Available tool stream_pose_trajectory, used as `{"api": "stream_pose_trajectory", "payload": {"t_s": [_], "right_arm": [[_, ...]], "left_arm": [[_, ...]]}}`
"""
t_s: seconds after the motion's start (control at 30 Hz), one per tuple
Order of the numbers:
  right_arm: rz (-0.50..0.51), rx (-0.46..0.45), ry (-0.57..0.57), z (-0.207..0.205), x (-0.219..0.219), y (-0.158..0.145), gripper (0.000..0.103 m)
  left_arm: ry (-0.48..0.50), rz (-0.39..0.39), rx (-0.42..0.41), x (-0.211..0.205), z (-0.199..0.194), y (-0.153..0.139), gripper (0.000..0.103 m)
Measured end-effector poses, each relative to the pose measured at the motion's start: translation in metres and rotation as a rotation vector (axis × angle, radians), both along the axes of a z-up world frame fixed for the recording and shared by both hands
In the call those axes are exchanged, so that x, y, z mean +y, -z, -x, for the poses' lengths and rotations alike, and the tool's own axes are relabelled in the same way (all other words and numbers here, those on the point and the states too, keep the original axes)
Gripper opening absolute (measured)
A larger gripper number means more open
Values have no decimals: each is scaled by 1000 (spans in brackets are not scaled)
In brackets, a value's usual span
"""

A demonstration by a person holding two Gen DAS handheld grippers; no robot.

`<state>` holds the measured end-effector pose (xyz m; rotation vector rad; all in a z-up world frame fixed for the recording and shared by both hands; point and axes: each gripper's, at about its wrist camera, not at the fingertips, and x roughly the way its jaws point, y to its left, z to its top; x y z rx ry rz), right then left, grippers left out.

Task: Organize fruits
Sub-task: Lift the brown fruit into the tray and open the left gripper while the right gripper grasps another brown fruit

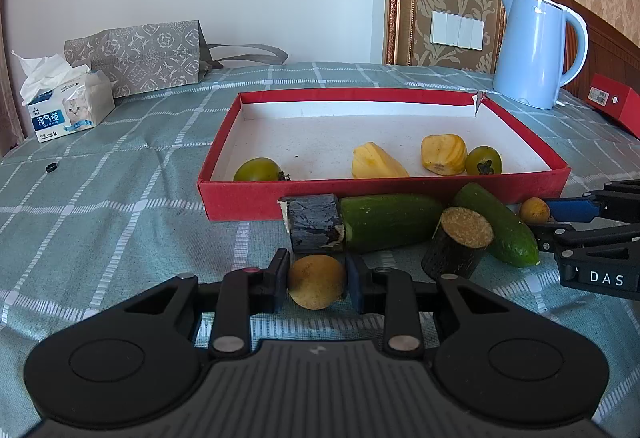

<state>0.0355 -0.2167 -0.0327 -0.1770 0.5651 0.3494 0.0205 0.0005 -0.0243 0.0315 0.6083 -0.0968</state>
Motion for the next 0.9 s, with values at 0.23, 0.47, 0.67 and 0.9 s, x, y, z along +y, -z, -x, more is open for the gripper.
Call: {"api": "stream_pose_trajectory", "payload": {"t_s": [0.23,0.47,0.67,0.9], "right_arm": [[-34,13,6,-3,-6,0,25],[-59,15,15,-4,-10,-1,25],[-80,19,34,-1,-16,-1,25],[-126,44,46,-4,-23,0,25]], "left_arm": [[0,2,0,0,0,0,30],[0,2,0,0,0,0,30],[0,3,0,1,0,0,30],[-10,8,-7,3,2,0,30]]}}
